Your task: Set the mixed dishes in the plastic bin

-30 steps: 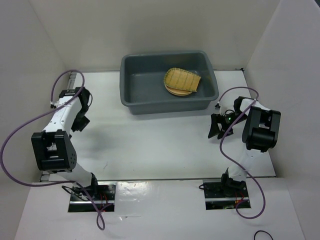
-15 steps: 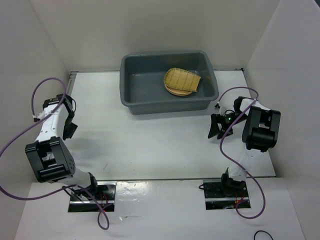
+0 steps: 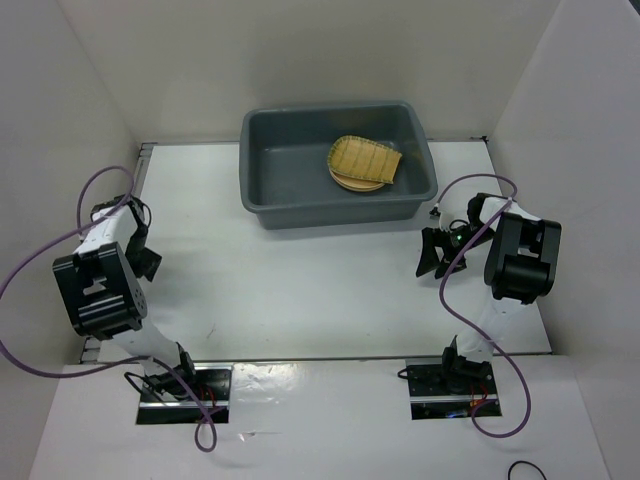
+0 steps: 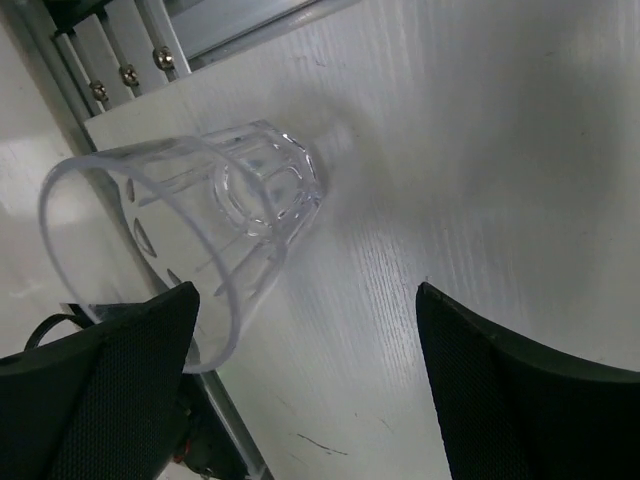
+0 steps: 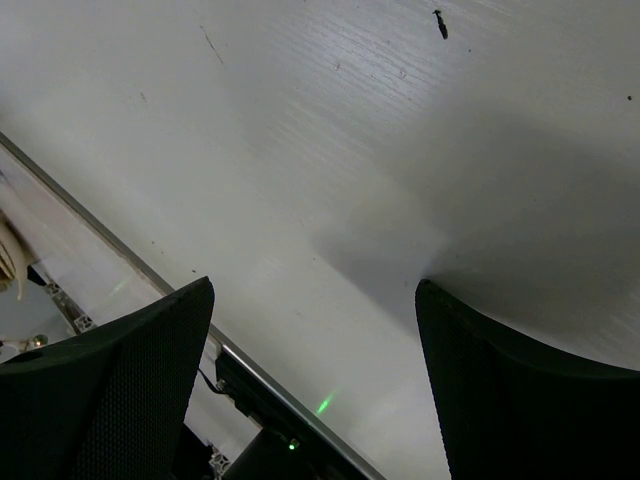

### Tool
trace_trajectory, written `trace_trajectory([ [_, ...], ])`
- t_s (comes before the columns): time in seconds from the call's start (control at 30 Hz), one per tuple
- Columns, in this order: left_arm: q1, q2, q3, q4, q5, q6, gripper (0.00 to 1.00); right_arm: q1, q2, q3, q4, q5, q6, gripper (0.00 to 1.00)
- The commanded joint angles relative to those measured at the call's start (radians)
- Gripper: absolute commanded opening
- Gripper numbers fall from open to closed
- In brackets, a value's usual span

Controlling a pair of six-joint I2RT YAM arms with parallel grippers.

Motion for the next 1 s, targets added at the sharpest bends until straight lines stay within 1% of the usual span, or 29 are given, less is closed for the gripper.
trace_trajectory([
  [0.0, 0.005, 0.031, -0.011, 0.034, 0.048, 0.046, 0.94, 0.005, -0.026, 0.012, 0.007, 0.014, -0.002, 0.86],
  [0.03, 0.005, 0.042, -0.011, 0.048, 0.049, 0.046, 0.86, 0.005, -0.026, 0.012, 0.007, 0.014, -0.002, 0.86],
  [0.1, 0.005, 0.042, -0.02, 0.057, 0.058, 0.055, 0.65, 0.005, -0.026, 0.012, 0.007, 0.014, -0.002, 0.86],
  [0.13, 0.005, 0.042, -0.02, 0.057, 0.058, 0.055, 0.44, 0.005, -0.026, 0.012, 0.007, 0.014, -0.002, 0.86],
  [0.2, 0.005, 0.042, -0.02, 0.083, 0.079, 0.083, 0.21, 0.005, -0.026, 0.012, 0.007, 0.014, -0.002, 0.86],
  [0.23, 0.005, 0.042, -0.007, 0.092, 0.111, 0.118, 0.06, 0.005, -0.026, 0.012, 0.007, 0.014, -0.002, 0.86],
  [0.27, 0.005, 0.051, 0.012, 0.073, 0.112, 0.118, 0.0, 0.005, -0.026, 0.012, 0.007, 0.005, -0.013, 0.86],
  [0.3, 0.005, 0.051, 0.033, 0.072, 0.112, 0.118, 0.0, 0.005, -0.026, 0.012, 0.007, 0.005, -0.013, 0.86],
  [0.4, -0.041, 0.011, 0.217, 0.01, 0.089, 0.118, 0.0, 0.005, -0.016, 0.012, -0.002, 0.005, -0.013, 0.86],
  [0.43, -0.041, 0.011, 0.289, 0.01, 0.13, 0.158, 0.0, 0.005, -0.006, 0.012, -0.002, 0.005, -0.013, 0.86],
  [0.47, -0.057, 0.011, 0.451, -0.004, 0.165, 0.169, 0.0, 0.005, -0.006, 0.012, -0.002, -0.005, -0.013, 0.86],
  [0.5, -0.087, 0.011, 0.524, -0.004, 0.209, 0.18, 0.0, 0.005, 0.007, 0.012, -0.011, -0.005, -0.028, 0.86],
  [0.57, -0.133, 0.023, 0.642, 0.057, 0.298, 0.189, 0.0, 0.005, 0.021, 0.022, -0.022, -0.014, -0.039, 0.86],
  [0.6, -0.156, 0.04, 0.756, 0.068, 0.321, 0.189, 0.0, 0.014, 0.021, 0.022, -0.022, -0.014, -0.039, 0.85],
  [0.63, -0.207, 0.084, 0.82, 0.068, 0.322, 0.172, 0.0, 0.015, 0.033, 0.022, -0.022, -0.014, -0.048, 0.85],
  [0.67, -0.231, 0.115, 0.883, 0.068, 0.338, 0.163, 0.0, 0.015, 0.034, 0.022, -0.031, -0.024, -0.048, 0.83],
  [0.7, -0.256, 0.178, 0.94, 0.068, 0.354, 0.163, 0.0, 0.015, 0.021, 0.022, -0.031, -0.025, -0.057, 0.83],
  [0.73, -0.303, 0.209, 1.052, 0.086, 0.371, 0.163, 0.0, 0.015, -0.005, 0.022, -0.031, -0.025, -0.057, 0.83],
  [0.83, -0.4, 0.333, 1.182, 0.19, 0.444, 0.276, 0.0, 0.015, -0.043, 0.01, -0.02, -0.025, -0.057, 0.83],
  [0.87, -0.47, 0.377, 1.321, 0.191, 0.472, 0.358, 0.0, 0.015, -0.052, 0.01, -0.02, -0.025, -0.057, 0.83],
  [0.9, -0.503, 0.508, 1.441, 0.169, 0.472, 0.388, 0.0, 0.015, -0.066, 0.001, -0.02, -0.025, -0.057, 0.83],
  [0.93, -0.535, 0.583, 1.583, 0.09, 0.472, 0.413, 0.0, 0.015, -0.066, 0.001, -0.02, -0.025, -0.066, 0.83],
  [0.97, -0.567, 0.629, 1.672, 0.089, 0.483, 0.413, 0.0, 0.015, -0.075, 0.001, -0.011, -0.034, -0.066, 0.83],
])
